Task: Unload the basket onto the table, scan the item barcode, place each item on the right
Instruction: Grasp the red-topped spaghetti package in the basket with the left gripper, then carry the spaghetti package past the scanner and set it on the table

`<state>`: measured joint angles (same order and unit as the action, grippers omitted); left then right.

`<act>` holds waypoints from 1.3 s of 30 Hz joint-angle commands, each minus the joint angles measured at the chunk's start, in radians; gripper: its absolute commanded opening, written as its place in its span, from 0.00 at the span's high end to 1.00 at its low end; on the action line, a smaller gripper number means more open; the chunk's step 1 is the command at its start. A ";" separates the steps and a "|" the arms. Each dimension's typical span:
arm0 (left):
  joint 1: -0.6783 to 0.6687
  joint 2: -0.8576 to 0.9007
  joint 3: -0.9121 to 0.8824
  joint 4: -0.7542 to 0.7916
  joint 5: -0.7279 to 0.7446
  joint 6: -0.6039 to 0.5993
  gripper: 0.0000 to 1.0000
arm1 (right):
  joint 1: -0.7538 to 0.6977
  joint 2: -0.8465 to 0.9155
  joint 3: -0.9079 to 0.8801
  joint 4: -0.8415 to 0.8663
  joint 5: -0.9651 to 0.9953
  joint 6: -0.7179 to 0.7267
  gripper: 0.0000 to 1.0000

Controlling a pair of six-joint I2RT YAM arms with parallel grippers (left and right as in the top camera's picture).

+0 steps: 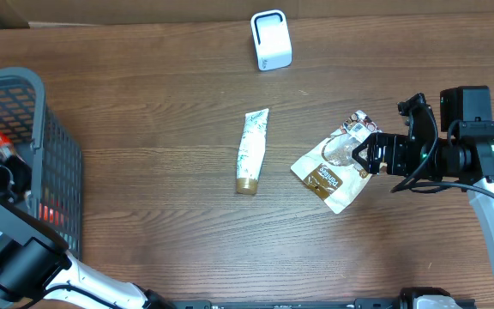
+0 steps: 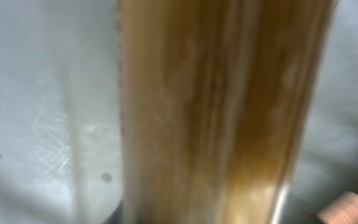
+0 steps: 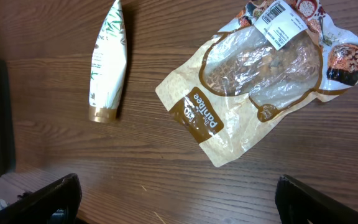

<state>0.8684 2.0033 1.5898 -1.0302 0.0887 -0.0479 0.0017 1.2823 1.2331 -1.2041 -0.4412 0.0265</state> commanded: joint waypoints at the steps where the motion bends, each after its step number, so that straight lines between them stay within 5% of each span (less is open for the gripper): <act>1: 0.002 -0.087 0.235 -0.029 0.127 0.032 0.96 | 0.003 -0.003 0.024 0.003 -0.005 0.004 0.00; 9: -0.003 -0.306 0.486 -0.061 0.304 0.072 0.96 | 0.003 -0.003 0.024 0.006 -0.005 0.004 0.00; 17: -0.060 -0.522 0.504 -0.071 0.338 0.118 0.96 | 0.003 -0.003 0.024 0.006 -0.005 0.003 0.00; 29: -0.451 -0.708 0.491 -0.354 0.376 0.175 0.96 | 0.003 -0.003 0.024 0.006 -0.005 0.004 0.00; 33: -0.564 -0.667 0.333 -0.477 0.381 0.154 0.96 | 0.003 -0.003 0.024 0.009 -0.005 0.004 0.00; 39: -0.642 -0.652 -0.049 -0.302 0.380 0.077 0.96 | 0.003 -0.003 0.024 0.009 -0.005 0.004 0.00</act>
<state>0.2573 1.3396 1.6779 -1.4075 0.4450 0.0875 0.0017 1.2823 1.2331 -1.1969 -0.4408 0.0269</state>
